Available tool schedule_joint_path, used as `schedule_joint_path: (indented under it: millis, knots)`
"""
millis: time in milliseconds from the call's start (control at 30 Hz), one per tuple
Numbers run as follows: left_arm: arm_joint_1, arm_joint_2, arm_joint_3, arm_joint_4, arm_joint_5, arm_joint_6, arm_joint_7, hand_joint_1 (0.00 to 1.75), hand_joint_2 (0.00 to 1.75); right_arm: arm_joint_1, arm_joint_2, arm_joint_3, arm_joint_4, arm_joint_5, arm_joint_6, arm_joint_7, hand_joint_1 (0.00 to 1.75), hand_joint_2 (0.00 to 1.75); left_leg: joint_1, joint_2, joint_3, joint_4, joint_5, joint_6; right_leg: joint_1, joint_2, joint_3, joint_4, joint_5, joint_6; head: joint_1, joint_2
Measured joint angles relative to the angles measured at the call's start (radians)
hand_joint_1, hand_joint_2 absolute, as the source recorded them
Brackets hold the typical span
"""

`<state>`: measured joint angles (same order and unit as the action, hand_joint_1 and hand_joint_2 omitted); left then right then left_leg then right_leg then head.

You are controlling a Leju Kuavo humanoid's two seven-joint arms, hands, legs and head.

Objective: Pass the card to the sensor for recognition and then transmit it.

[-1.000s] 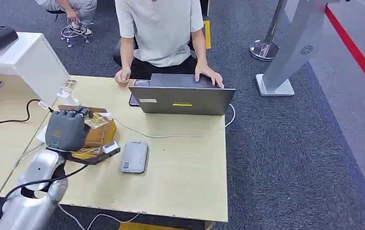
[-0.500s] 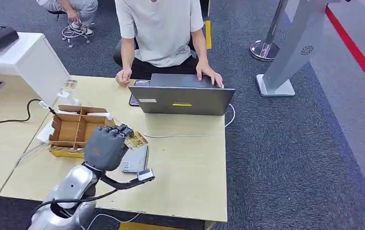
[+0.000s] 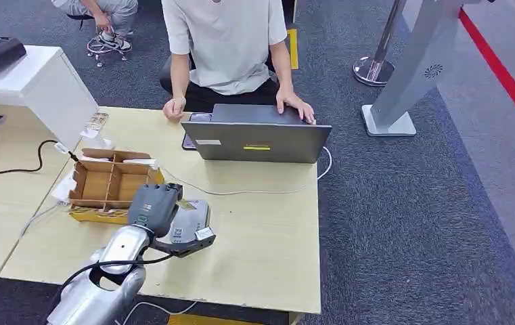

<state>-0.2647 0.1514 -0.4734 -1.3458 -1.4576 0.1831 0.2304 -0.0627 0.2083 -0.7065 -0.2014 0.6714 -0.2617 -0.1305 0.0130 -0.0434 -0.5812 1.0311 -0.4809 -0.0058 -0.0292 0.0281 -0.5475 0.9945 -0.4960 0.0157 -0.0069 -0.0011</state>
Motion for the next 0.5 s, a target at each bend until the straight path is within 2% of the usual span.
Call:
schedule_joint_path:
  millis: [333, 500]
  knots:
    - [-0.007, -0.021, 0.013, 0.096, -0.022, -0.035, 0.039, 1.75, 1.75, 0.0, 0.0, -0.001, 0.0, 0.011, -0.001, 0.013, 0.0, 1.75, 0.0, 0.0, 0.0, 0.0, 0.0, 0.0, 0.0, 0.0, 0.0, 0.0, 0.0, 0.0, 0.0, 0.0]
    - [-0.009, -0.031, 0.022, 0.128, 0.027, -0.043, -0.005, 1.75, 1.75, 0.0, 0.0, -0.004, 0.0, 0.015, -0.002, 0.013, 0.0, 1.75, 0.0, 0.0, 0.0, 0.0, 0.0, 0.0, 0.0, 0.0, 0.0, 0.0, 0.0, 0.0, 0.0, 0.0]
